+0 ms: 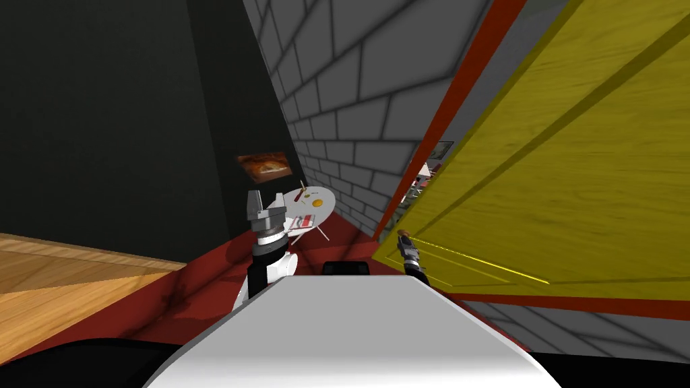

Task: Pull the door open

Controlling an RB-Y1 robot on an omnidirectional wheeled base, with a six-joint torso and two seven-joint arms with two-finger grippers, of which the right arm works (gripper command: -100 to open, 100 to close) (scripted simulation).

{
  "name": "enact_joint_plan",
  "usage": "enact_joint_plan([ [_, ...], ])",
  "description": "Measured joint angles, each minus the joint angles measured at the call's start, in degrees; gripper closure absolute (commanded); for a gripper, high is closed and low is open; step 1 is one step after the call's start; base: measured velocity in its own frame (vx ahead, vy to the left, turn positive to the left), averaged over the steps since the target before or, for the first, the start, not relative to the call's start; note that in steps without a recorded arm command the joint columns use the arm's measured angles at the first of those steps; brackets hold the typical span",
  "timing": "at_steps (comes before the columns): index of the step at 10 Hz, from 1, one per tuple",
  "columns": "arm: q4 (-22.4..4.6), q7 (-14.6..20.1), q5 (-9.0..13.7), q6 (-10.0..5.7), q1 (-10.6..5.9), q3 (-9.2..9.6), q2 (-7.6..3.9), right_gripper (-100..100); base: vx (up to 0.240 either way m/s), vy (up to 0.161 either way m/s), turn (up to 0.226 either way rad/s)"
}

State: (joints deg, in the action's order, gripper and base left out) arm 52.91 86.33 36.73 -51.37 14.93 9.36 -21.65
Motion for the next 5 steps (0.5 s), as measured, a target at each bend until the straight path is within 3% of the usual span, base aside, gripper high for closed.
enact_joint_plan([
  [3,1.6,1.5,-1.4,-0.49,1.4,2.44,-1.44,100,-0.253,-0.007,0.057],
  [5,1.9,1.9,-1.9,-0.48,1.73,3.3,-1.6,100,-0.141,-0.008,0.076],
])
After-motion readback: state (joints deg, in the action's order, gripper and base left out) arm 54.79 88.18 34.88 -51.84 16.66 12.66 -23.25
